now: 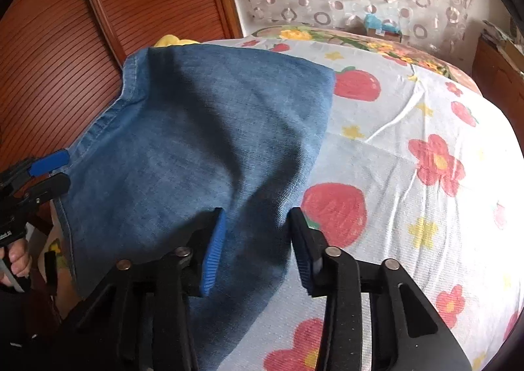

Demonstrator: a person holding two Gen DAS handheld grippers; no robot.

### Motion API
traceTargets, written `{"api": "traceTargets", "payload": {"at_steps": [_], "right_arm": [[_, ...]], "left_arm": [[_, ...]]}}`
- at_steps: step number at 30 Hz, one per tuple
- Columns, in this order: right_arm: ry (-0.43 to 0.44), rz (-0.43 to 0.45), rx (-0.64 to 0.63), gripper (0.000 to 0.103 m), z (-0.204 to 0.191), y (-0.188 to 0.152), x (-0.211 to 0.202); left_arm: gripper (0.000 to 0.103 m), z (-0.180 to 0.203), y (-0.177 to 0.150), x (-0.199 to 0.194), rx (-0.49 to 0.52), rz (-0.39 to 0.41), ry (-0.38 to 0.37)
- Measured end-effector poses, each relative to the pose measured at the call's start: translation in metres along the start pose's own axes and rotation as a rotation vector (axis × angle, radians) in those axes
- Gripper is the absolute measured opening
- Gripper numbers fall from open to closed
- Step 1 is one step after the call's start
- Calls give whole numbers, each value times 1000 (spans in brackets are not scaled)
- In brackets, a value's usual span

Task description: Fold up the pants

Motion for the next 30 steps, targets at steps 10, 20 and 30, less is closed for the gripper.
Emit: {"api": "traceTargets", "payload": {"at_steps": [10, 20, 30], "right_arm": [[-22, 50, -85, 2, -22, 12, -15], [-67, 175, -225, 1, -56, 57, -70], [-153, 289, -189, 0, -26, 59, -140]], "left_arm": [[56, -6, -8, 6, -11, -12, -1], [56, -6, -1, -6, -1, 13, 0], [56, 2, 9, -23, 14, 57, -28]]}}
Point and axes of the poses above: each gripper's, at about its wrist camera, not at the fingertips, and x roughly the way its jaws point, z to its right, y to its top, the point moved 1 cm from there along x, roughly the way its jaws point, and after that the axes turned 4 degrees about y, right-handed, at the moved point
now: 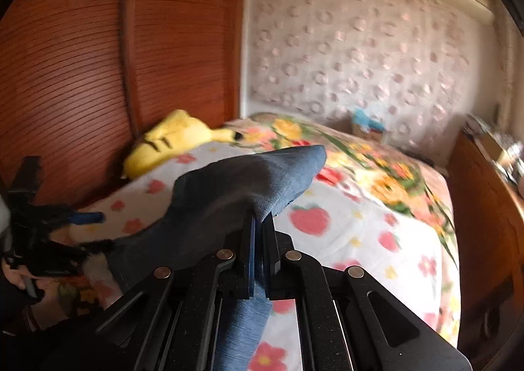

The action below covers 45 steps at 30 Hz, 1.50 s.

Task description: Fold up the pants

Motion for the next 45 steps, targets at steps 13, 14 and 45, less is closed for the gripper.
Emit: {"api": "traceTargets", "payload": {"at_steps": [13, 14, 45], "right_arm": [[-63, -223, 253, 36, 77, -117, 45], [-54, -220, 259, 52, 75, -120, 44], [-16, -176, 370, 59, 53, -162, 27]], "left_arm": [[56, 45, 14, 15, 58, -9, -80], [56, 49, 13, 16, 63, -11, -83], [56, 67, 61, 90, 114, -124, -56]]}}
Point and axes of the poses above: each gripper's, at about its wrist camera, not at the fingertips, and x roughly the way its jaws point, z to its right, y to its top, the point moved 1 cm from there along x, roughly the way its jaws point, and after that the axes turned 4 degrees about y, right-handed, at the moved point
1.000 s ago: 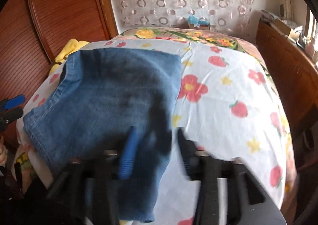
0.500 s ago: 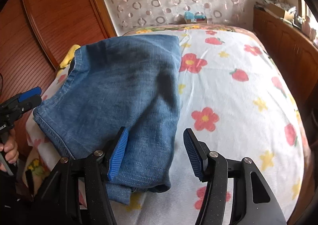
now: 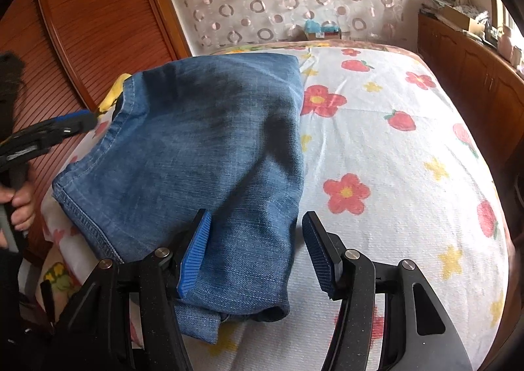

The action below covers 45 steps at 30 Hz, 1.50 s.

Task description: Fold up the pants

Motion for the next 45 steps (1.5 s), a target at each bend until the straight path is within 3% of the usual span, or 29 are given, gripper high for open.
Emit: {"api": "traceTargets", "payload": {"at_steps": [7, 11, 18, 20, 23, 26, 35, 42, 45], "right_arm": [[11, 4, -12, 59, -2, -4, -3], [16, 10, -10, 59, -1, -5, -3], [24, 16, -9, 56, -1, -6, -4], [68, 14, -7, 37, -2, -7, -5], [84, 25, -10, 22, -5, -6, -8], [98, 47, 5, 16, -5, -2, -14], [164, 135, -22, 13, -29, 25, -45], [193, 170, -91, 12, -69, 52, -53], [216, 182, -133, 12, -92, 65, -52]], "left_arm": [[56, -26, -9, 19, -51, -40, 116], [56, -44, -19, 28, -83, -70, 141], [56, -50, -26, 19, -110, -34, 88], [56, -51, -25, 13, -115, -17, 82], [56, -48, -24, -4, -122, 16, 60], [56, -42, -24, -19, -120, 41, 33], [56, -19, -48, -54, -132, 64, -85], [56, -25, -69, -53, -159, 33, -63], [56, -40, -73, -63, -189, 55, -53]]}}
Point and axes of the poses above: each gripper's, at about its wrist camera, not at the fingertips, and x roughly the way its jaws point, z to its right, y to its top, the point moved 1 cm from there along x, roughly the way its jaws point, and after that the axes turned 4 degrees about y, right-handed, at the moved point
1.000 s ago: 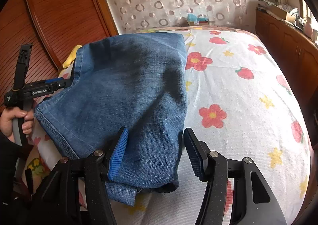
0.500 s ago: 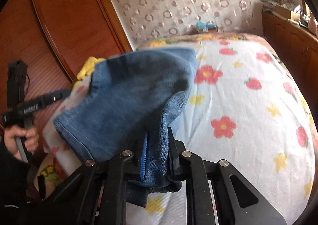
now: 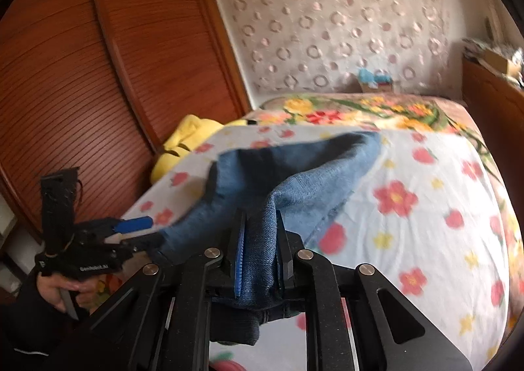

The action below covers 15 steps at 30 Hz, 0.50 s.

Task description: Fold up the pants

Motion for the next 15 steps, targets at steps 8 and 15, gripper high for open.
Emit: {"api": "traceTargets", "payload": {"at_steps": [8, 15], "right_arm": [[92, -29, -102, 11, -67, 21, 50], [168, -158, -180, 10, -119, -5, 114]], "left_arm": [[56, -42, 7, -39, -33, 66, 80], [56, -77, 11, -66, -59, 114, 147]]}}
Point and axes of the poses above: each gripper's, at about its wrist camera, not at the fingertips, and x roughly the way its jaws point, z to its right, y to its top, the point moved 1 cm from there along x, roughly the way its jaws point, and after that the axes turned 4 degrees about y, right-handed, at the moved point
